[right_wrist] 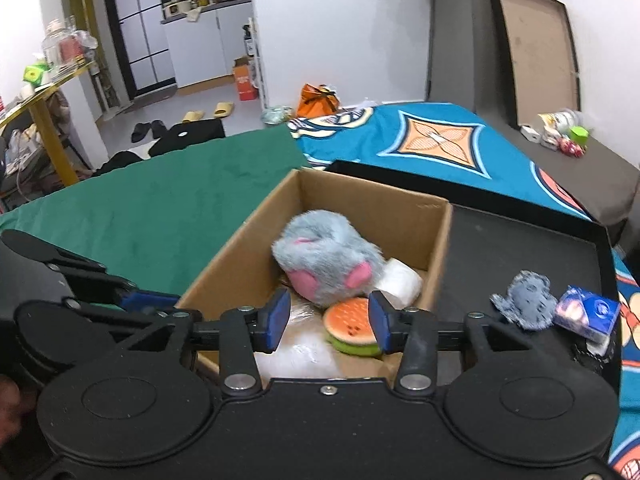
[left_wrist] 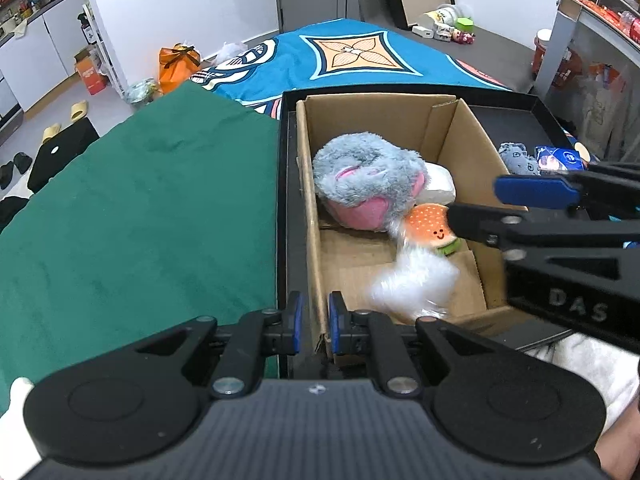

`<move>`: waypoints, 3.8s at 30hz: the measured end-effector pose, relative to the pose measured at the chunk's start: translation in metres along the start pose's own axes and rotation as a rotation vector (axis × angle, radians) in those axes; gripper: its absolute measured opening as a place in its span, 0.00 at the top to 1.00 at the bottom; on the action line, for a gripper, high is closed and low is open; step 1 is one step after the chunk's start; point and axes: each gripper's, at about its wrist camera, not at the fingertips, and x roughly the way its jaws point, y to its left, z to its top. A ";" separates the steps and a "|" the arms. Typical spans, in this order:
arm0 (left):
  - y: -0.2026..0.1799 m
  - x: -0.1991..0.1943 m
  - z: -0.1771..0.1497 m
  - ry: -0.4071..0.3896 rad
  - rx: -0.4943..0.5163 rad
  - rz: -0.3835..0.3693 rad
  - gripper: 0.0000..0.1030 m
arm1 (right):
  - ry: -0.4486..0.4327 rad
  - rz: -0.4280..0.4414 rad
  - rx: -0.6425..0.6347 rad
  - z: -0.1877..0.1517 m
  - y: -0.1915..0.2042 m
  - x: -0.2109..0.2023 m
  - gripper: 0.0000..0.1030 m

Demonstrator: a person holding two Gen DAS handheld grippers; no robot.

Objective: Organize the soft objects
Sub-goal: 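Lower the clear bag into the box and open the right gripper, then reach the right gripper to the blue Vinda tissue pack and grasp it, then lift the tissue pack with the right gripper and carry it over the box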

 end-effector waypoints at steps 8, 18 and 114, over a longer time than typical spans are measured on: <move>-0.008 -0.001 0.000 -0.003 0.035 0.067 0.80 | -0.009 -0.038 0.007 -0.008 -0.023 -0.011 0.56; -0.018 -0.005 -0.001 -0.025 0.082 0.167 0.58 | -0.040 -0.097 -0.021 -0.011 -0.051 -0.023 0.43; -0.053 -0.003 0.010 -0.040 0.192 0.408 0.06 | -0.108 -0.155 0.060 -0.035 -0.190 -0.008 0.41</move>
